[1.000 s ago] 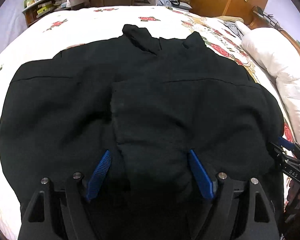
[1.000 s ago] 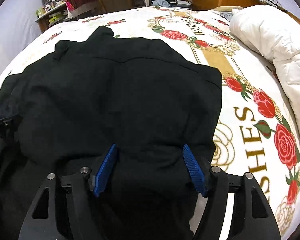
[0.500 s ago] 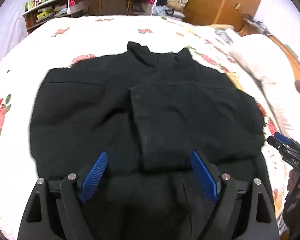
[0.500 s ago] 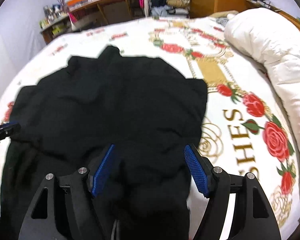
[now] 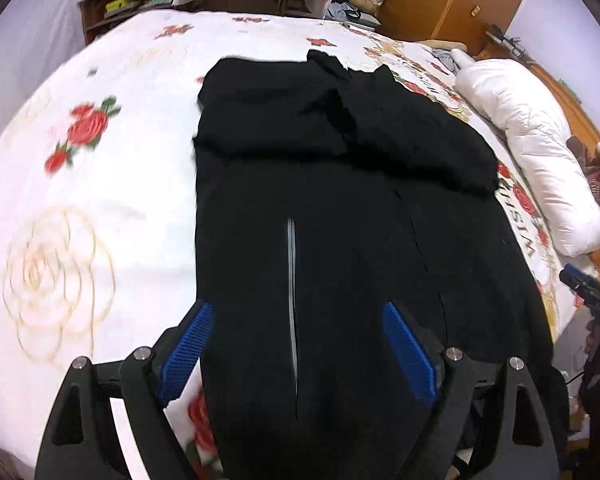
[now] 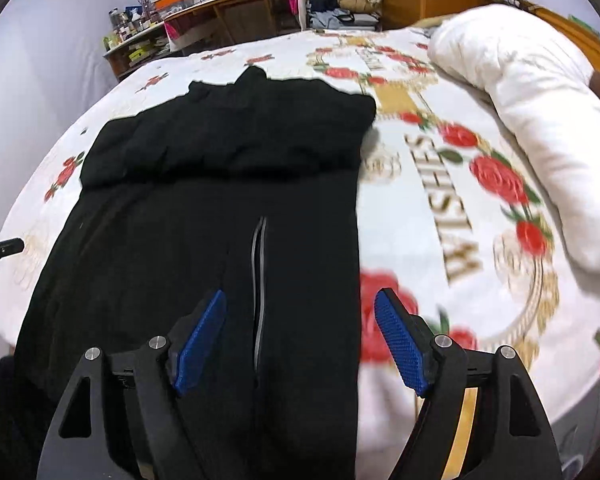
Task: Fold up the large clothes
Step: 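Grasp the coat hem with both tools and lift it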
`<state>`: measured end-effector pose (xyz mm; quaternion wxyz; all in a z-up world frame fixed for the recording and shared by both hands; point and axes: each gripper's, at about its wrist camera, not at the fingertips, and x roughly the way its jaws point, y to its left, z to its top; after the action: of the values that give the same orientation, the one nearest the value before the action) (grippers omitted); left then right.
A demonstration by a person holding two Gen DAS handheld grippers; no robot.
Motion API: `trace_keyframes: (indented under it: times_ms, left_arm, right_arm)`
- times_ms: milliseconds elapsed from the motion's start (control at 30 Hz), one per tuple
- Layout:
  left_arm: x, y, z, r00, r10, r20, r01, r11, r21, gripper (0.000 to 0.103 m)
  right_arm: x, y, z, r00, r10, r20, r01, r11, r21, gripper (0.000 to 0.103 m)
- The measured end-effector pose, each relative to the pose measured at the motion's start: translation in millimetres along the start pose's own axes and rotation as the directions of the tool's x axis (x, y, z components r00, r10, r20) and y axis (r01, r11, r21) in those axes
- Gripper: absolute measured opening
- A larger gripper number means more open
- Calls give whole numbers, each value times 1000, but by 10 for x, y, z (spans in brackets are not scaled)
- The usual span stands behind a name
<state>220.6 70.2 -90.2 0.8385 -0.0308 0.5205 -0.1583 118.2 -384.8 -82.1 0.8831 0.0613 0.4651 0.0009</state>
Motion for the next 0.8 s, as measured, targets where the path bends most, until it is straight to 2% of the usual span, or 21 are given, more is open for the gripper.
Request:
trace_keyframes:
  times_ms: [67, 167, 233, 333, 500, 600, 667, 800]
  left_arm:
    - [-52, 50, -186, 1000, -6, -2, 6, 1000, -16, 88]
    - [-36, 5, -405, 999, 25, -28, -24, 999, 30, 88]
    - [-18, 0, -544, 998, 15, -57, -13, 999, 39, 88]
    - [10, 21, -731, 996, 21, -92, -19, 1000, 19, 88]
    - [72, 33, -970, 986, 45, -160, -43, 999, 20, 88]
    - [133, 61, -1046, 979, 66, -193, -67, 998, 6, 88]
    - [180, 72, -1120, 972, 95, -215, -95, 995, 8, 88]
    - [244, 80, -1212, 963, 115, -243, -116, 993, 10, 88]
  right_arm:
    - [-80, -3, -172, 1000, -1, -12, 1, 1000, 13, 77]
    - [-182, -6, -359, 1000, 6, -19, -5, 1000, 31, 77]
    - [-213, -1, -457, 999, 22, -30, -21, 999, 38, 77]
    - [-175, -17, -589, 996, 26, -80, -24, 999, 29, 77]
    - [-92, -73, -769, 989, 26, -146, -20, 999, 47, 77]
    - [-16, -77, -841, 981, 17, -195, -13, 1000, 20, 77]
    - [57, -112, -905, 971, 40, -238, -33, 999, 33, 77]
    - [133, -165, -982, 959, 77, -272, -61, 996, 68, 77]
